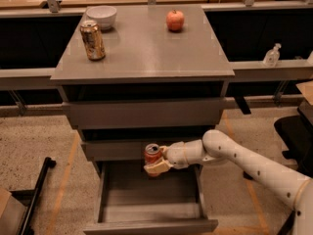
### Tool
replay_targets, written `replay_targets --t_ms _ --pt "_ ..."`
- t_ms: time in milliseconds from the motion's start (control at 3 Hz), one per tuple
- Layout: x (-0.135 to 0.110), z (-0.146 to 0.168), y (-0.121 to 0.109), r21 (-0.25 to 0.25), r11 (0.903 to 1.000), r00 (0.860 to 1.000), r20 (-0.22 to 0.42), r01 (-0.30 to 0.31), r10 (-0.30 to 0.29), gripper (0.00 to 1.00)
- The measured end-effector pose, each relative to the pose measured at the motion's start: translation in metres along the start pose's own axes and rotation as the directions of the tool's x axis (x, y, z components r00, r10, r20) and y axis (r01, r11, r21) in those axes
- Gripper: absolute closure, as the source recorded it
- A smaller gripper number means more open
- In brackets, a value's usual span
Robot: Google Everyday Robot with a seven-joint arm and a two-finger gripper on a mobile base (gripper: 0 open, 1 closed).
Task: Place coke can into bottom drawer
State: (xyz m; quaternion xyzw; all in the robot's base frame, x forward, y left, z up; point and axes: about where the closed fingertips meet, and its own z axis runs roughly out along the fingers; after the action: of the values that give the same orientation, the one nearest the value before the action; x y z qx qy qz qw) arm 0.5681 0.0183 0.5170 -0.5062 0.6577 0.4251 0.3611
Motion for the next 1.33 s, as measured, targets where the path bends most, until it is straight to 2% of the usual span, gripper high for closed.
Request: replay_targets --t_ms 667,1000,1333 --pt "0.047 0.039 -0.019 -0.008 0.9958 0.996 0.006 0.091 -0.091 1.0" --pt "0.073 0.052 -0.028 0.034 0.9951 0.995 0.02 0.093 -0.094 1.0" --pt "0.077 0.055 -0.028 0.037 0.9952 0.996 0.021 0.091 -0.091 1.0"
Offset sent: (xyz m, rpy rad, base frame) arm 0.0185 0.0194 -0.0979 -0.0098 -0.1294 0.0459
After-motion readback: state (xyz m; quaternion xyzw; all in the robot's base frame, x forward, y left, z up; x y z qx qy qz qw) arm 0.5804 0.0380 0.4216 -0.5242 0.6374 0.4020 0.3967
